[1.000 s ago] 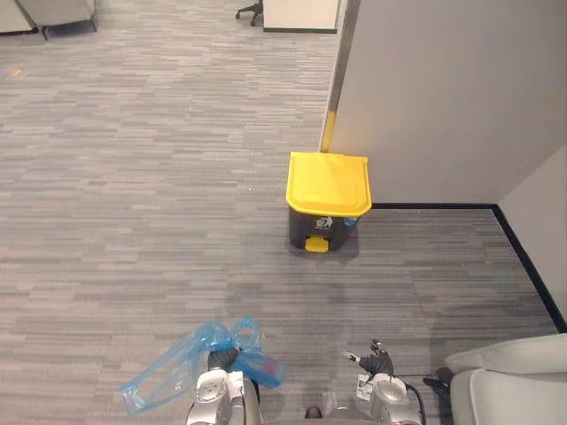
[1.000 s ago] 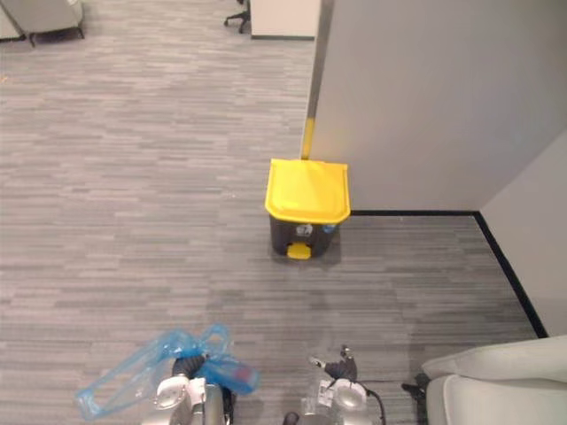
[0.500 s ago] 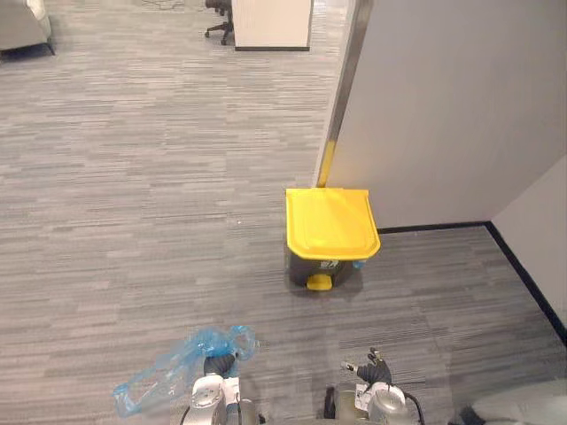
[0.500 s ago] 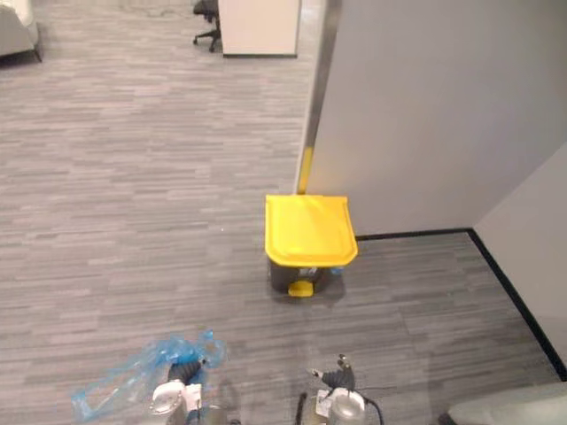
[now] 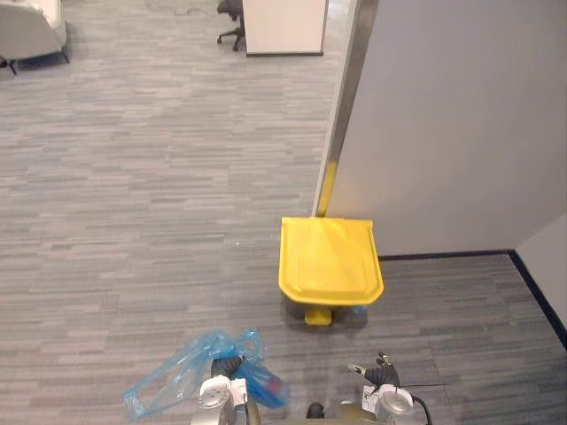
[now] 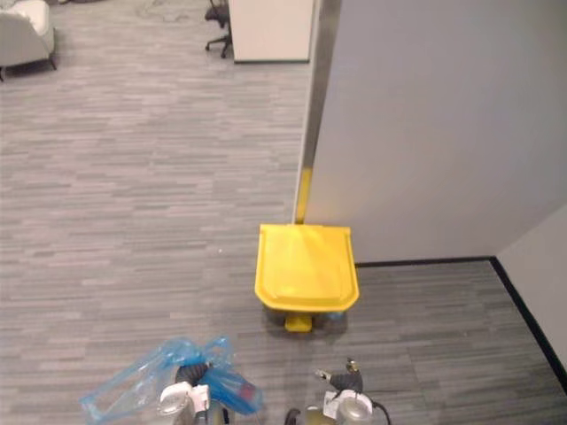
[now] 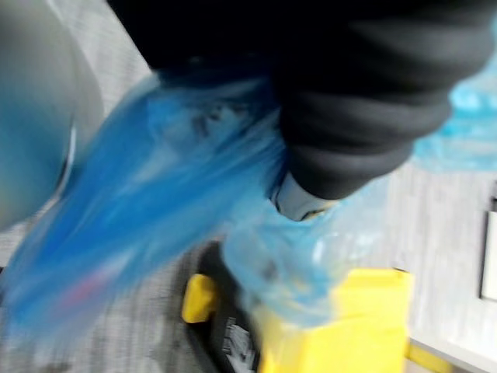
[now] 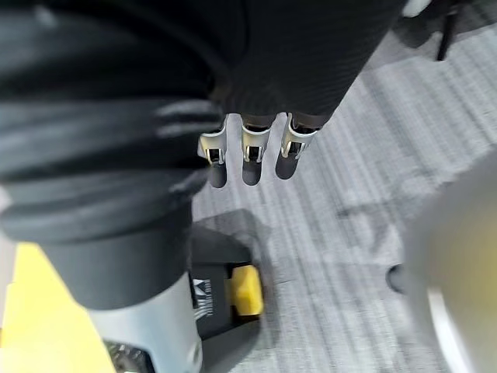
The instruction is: Gather rubbish on tea table into small bin, then transfer packed bag to large trash can.
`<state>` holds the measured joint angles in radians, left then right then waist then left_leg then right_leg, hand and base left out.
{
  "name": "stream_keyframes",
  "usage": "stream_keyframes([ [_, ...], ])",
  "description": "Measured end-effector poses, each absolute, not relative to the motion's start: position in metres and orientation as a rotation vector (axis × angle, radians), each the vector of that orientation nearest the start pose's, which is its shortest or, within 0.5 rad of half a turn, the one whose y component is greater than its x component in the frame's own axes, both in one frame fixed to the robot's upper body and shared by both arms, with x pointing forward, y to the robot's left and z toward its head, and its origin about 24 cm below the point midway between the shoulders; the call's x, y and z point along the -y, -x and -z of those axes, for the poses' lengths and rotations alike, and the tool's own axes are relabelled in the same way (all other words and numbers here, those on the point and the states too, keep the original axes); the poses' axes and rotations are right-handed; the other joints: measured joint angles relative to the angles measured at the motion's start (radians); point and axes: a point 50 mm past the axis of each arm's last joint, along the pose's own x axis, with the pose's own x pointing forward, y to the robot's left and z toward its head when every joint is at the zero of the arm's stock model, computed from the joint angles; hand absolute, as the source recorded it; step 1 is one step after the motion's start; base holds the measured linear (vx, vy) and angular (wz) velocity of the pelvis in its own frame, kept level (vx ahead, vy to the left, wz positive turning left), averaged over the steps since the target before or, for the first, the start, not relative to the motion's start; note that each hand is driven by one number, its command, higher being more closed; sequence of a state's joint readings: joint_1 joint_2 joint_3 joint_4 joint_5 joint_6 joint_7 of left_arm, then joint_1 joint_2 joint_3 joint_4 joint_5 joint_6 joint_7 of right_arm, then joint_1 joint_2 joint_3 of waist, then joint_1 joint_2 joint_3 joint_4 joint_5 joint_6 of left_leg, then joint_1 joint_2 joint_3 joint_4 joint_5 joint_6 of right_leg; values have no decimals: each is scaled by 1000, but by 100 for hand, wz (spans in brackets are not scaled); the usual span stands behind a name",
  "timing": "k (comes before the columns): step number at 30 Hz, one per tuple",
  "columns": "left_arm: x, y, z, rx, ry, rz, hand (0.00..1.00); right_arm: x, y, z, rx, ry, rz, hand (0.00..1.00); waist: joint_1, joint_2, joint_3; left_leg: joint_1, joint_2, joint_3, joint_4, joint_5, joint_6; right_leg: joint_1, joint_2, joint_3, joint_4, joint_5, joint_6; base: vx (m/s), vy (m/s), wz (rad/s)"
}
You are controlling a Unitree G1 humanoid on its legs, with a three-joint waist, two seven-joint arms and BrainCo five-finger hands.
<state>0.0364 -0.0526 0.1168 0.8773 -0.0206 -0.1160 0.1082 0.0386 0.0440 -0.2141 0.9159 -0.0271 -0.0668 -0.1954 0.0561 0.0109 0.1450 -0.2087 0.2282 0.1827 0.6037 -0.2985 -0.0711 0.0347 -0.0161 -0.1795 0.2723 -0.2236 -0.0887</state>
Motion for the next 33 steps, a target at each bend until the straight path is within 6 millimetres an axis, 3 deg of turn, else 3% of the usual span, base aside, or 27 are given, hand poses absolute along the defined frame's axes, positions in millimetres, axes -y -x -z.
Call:
stream_keyframes([
  [1,-156,-153,134,-806,72,-212,100,177,-137,143,-903,-23,370,0,0,3,-3,1,-8,-2,-72,40,-1,2,-1,4,-1,-1,9,193,210,-13],
  [2,-154,-152,135,-811,70,-203,100,182,-133,144,-912,-22,387,0,2,15,-10,1,-20,-19,-181,134,-23,0,7,25,-6,-9,52,182,204,-16],
  [3,-159,-148,138,-831,49,-203,100,177,-131,146,-931,-38,387,0,2,-11,-20,24,-61,-8,-212,142,-12,1,-21,59,-19,-3,86,177,203,-13],
  [5,-161,-147,138,-831,38,-200,100,173,-130,147,-937,-49,383,0,1,-26,-27,48,-88,17,-241,146,-5,5,-55,90,-37,1,99,118,192,-11],
  [8,-164,-144,139,-843,12,-190,100,172,-134,146,-927,-50,372,0,5,-27,-28,68,-118,42,-267,144,11,18,-83,115,-73,17,131,56,140,-16],
  [14,-172,-139,142,-867,-12,-203,100,171,-127,150,-961,-44,367,0,4,-30,-42,89,-137,68,-302,146,26,-2,-96,161,-78,12,150,-15,36,-19],
  [17,-173,-140,141,-858,-13,-205,100,174,-127,149,-957,-33,369,0,4,-34,-37,70,-139,78,-222,65,42,-44,-113,188,27,-34,194,9,65,-26],
  [20,-177,-138,141,-860,-21,-214,100,179,-135,145,-919,-15,361,0,-4,-25,-13,119,-133,64,-185,12,60,-205,-113,189,428,-25,228,30,64,-8],
  [21,-183,-138,141,-861,-29,-228,100,177,-135,144,-910,-20,360,0,-9,-42,-2,147,-131,45,-183,-3,63,-235,-108,161,457,-43,198,108,15,26],
  [23,-187,-140,140,-857,-40,-236,100,175,-136,144,-909,-24,354,0,-5,-58,6,172,-122,21,-178,-19,66,-285,-100,103,410,-43,186,160,-40,36],
  [26,-188,-142,139,-855,-49,-233,100,177,-143,141,-889,-23,359,0,-5,-63,21,181,-111,-6,-157,-45,62,-384,-80,55,172,65,184,198,-78,33],
  [27,-190,-145,138,-845,-52,-234,100,177,-145,141,-892,-23,359,0,-1,-73,37,191,-114,-8,-116,-79,49,-384,-84,44,67,98,184,306,-189,31],
  [28,-189,-148,137,-838,-51,-234,100,178,-145,141,-891,-20,361,0,-1,-79,48,204,-122,-20,-54,-137,30,-377,-89,35,37,118,146,287,-194,16],
  [29,-186,-150,137,-837,-45,-231,100,182,-147,140,-884,-10,365,0,-1,-74,55,213,-115,-31,-36,-156,16,-372,-86,27,57,129,142,280,-153,2],
  [31,-178,-157,135,-820,-28,-217,100,186,-154,136,-864,2,369,0,1,-23,74,217,-85,-62,-27,-185,-3,-375,-66,2,100,107,146,268,-121,15],
  [33,-171,-163,133,-805,-23,-195,100,192,-156,134,-848,-10,402,0,-2,-22,90,221,-80,-106,-30,-202,-15,-402,-68,-14,187,73,139,308,-195,46],
])
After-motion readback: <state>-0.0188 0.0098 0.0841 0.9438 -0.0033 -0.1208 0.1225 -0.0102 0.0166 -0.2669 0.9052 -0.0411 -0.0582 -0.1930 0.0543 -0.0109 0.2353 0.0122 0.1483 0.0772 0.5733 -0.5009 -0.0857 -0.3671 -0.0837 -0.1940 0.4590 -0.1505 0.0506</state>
